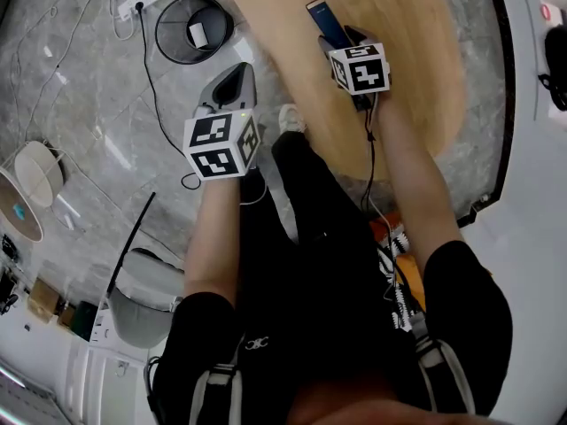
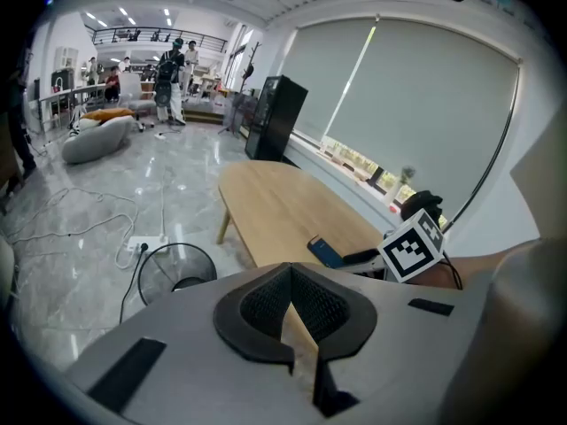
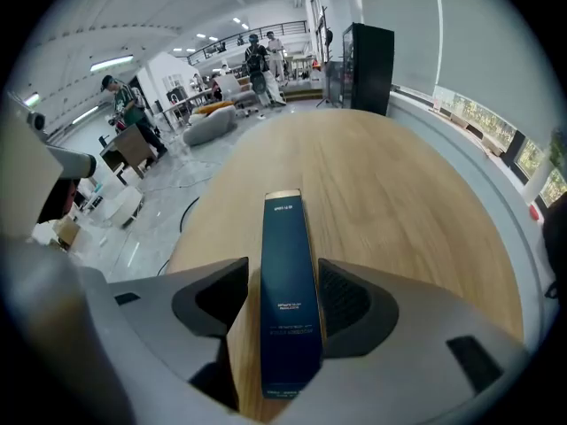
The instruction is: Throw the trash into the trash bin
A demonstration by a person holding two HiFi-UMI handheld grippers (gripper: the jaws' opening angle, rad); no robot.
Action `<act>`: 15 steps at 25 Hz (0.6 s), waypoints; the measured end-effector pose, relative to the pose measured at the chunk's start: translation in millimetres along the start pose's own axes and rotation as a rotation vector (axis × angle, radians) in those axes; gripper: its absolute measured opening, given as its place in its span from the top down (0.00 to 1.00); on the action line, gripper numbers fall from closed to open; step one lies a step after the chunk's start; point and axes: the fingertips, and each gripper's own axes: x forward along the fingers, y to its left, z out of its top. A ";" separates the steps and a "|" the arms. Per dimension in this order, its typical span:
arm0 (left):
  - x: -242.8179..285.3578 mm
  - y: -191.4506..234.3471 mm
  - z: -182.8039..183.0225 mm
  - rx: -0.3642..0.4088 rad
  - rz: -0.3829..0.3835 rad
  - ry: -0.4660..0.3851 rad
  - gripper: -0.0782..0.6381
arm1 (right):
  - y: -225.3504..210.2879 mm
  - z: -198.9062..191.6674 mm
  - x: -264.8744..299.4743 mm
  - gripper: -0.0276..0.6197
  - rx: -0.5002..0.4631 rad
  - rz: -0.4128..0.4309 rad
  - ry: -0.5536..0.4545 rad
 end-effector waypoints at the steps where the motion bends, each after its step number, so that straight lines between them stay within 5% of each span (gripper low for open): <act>1: -0.5 2.6 -0.7 -0.004 0.003 -0.001 0.87 | -0.2 -3.0 2.8 0.62 -0.004 -0.007 0.016; 7: -10.0 12.4 -6.1 -0.023 0.004 -0.009 0.87 | 17.5 0.2 -9.5 0.64 0.034 0.011 0.011; 15: -26.1 30.5 1.3 -0.047 0.017 -0.068 0.87 | 50.5 61.2 -91.1 0.65 0.091 -0.052 -0.355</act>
